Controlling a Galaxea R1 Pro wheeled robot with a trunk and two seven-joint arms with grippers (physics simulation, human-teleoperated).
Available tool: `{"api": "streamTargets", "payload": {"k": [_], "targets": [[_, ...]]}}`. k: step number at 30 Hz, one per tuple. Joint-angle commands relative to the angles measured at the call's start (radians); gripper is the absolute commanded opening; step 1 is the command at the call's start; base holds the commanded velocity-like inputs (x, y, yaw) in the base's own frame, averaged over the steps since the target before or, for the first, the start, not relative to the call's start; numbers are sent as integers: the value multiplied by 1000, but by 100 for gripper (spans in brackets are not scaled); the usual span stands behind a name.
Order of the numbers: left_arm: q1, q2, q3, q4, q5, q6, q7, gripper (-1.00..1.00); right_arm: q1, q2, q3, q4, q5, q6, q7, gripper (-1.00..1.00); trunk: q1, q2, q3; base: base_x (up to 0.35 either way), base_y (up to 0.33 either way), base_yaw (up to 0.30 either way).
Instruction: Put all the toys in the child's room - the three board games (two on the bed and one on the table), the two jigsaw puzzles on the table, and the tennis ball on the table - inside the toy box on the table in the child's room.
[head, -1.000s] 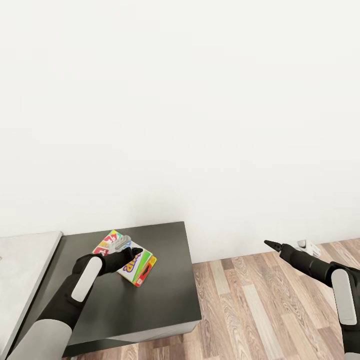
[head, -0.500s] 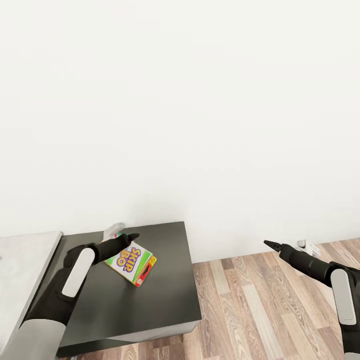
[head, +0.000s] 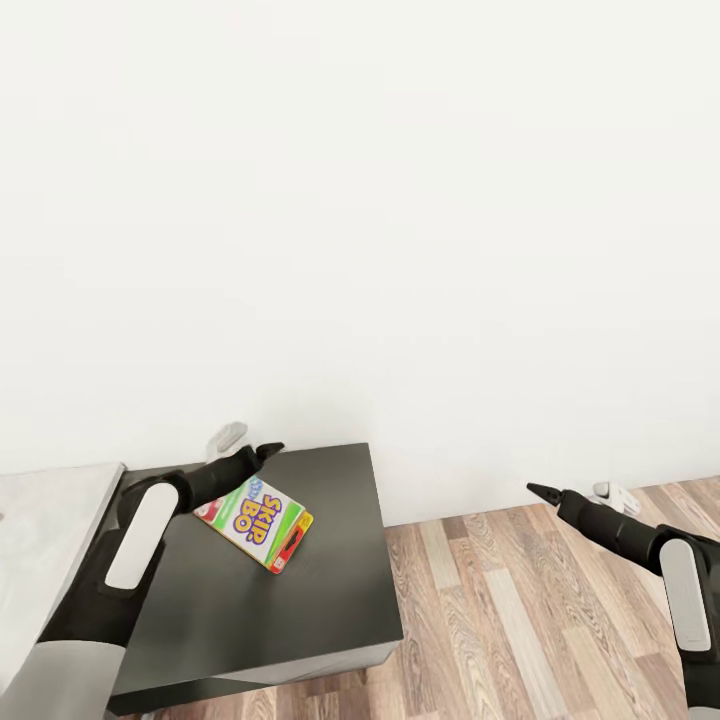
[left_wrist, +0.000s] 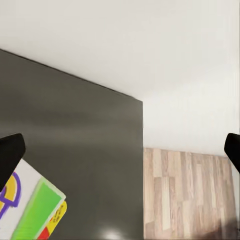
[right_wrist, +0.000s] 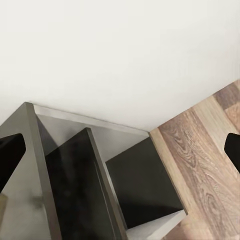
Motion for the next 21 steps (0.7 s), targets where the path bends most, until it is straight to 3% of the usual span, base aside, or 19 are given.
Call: {"api": "streamTargets", "payload": {"k": [1, 4, 9, 16, 21], "targets": [[-1, 1, 1, -5, 33, 6, 9, 100, 0, 0, -2, 0, 9, 4, 10, 100, 1, -2, -2, 0, 0, 0], [-1, 4, 1, -13, 91, 11, 9, 100, 2, 0, -1, 0, 9, 4, 10, 100, 1, -2, -2, 0, 0, 0], [-1, 8, 1, -17, 128, 20, 9, 100, 7, 0, 23, 1, 9, 4, 10, 100, 1, -2, -2, 0, 0, 0], [-1, 12, 2, -14, 145, 26, 11, 100, 17, 0, 119, 1, 10, 3, 9, 100, 1, -2, -2, 0, 0, 0], [-1, 20, 2, -11, 148, 27, 12, 100, 21, 0, 151, 2, 10, 3, 8, 100, 1, -2, -2, 0, 0, 0]]}}
